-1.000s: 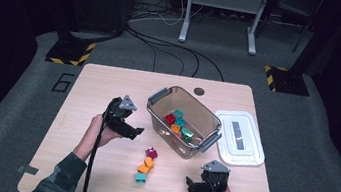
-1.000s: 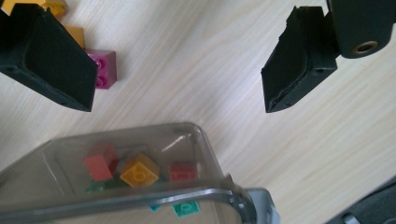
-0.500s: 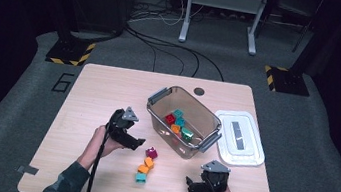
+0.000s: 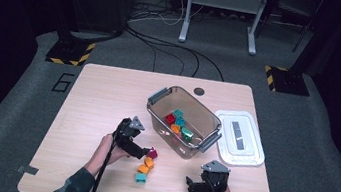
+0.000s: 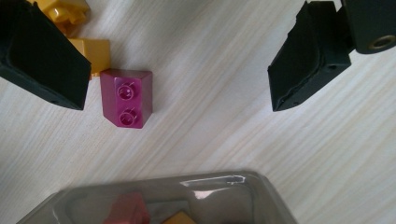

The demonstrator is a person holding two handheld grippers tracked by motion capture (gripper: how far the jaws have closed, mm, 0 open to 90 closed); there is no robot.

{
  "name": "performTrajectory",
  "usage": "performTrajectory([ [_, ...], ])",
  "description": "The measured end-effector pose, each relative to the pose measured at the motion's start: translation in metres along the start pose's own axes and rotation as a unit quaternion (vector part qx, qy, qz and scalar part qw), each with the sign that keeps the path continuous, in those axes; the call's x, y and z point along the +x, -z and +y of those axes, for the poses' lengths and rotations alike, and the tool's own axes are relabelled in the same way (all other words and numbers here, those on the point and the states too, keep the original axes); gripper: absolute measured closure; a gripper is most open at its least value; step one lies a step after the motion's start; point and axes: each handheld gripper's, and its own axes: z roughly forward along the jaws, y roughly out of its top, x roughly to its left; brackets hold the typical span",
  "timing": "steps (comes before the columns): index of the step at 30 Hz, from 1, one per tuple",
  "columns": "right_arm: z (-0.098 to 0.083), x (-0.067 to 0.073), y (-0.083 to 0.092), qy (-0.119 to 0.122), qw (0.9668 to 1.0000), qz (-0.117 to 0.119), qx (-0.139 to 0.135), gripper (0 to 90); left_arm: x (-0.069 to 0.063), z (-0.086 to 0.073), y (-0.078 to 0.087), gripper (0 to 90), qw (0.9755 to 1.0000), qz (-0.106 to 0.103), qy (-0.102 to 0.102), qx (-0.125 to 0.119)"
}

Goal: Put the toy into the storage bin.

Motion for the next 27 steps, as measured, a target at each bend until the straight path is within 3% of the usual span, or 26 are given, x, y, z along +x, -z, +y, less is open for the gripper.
performTrajectory([
  [11,0.000,0.000,0.000,0.000,1.0000,0.000,0.000,0.0,-0.009,0.005,-0.020,5.5,0.9998,-0.003,0.004,0.017],
  [14,0.000,0.000,0.000,0.000,1.0000,0.000,0.000,0.0,-0.006,0.005,-0.025,11.5,0.9997,0.002,0.005,0.024],
  [20,0.000,0.000,0.000,0.000,1.0000,0.000,0.000,0.0,0.001,-0.001,-0.028,14.8,0.9993,0.012,0.015,0.031],
  [27,0.000,0.000,0.000,0.000,1.0000,0.000,0.000,0.0,0.004,-0.007,-0.029,28.1,0.9997,0.014,0.000,0.018],
])
